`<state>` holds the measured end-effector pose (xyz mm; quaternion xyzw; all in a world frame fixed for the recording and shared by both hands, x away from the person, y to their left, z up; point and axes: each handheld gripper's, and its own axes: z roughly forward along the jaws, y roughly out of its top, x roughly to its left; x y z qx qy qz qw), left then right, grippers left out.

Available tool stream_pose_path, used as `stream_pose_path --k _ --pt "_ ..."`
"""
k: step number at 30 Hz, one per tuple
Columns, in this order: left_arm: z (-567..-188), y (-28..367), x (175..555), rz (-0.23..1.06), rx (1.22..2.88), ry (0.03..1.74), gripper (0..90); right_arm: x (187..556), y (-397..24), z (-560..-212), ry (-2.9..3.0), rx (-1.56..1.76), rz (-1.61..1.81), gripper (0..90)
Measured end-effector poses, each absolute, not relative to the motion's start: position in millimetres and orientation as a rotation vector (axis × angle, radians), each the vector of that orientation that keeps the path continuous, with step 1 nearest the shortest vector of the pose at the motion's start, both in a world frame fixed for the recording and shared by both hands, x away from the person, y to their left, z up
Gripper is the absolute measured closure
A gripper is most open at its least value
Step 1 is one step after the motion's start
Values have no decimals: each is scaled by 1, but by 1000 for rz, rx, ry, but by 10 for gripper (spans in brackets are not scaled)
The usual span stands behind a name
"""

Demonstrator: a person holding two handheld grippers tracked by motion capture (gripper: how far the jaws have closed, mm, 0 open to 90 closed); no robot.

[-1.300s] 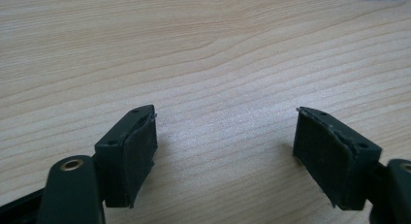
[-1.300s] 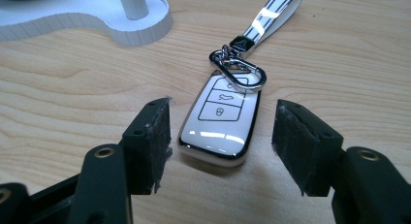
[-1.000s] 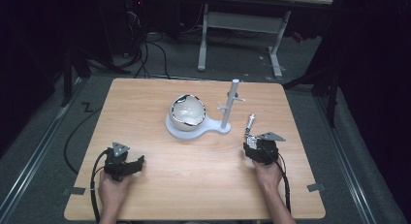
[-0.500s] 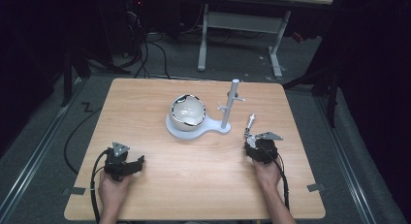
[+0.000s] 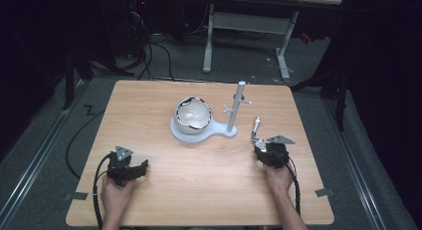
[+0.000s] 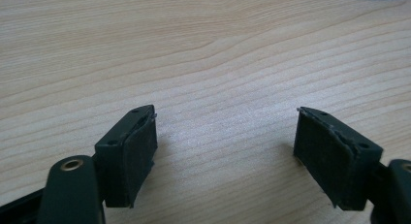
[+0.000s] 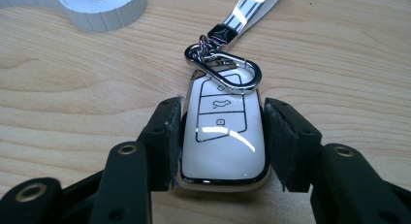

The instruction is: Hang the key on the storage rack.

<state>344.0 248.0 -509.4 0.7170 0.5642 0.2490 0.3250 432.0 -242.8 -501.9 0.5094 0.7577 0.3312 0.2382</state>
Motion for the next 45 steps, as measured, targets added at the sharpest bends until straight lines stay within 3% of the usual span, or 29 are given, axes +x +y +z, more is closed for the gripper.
stream_pose_path --k 45 --pt "-509 248 344 653 1880 1479 239 395 -266 -406 1972 1153 1275 505"
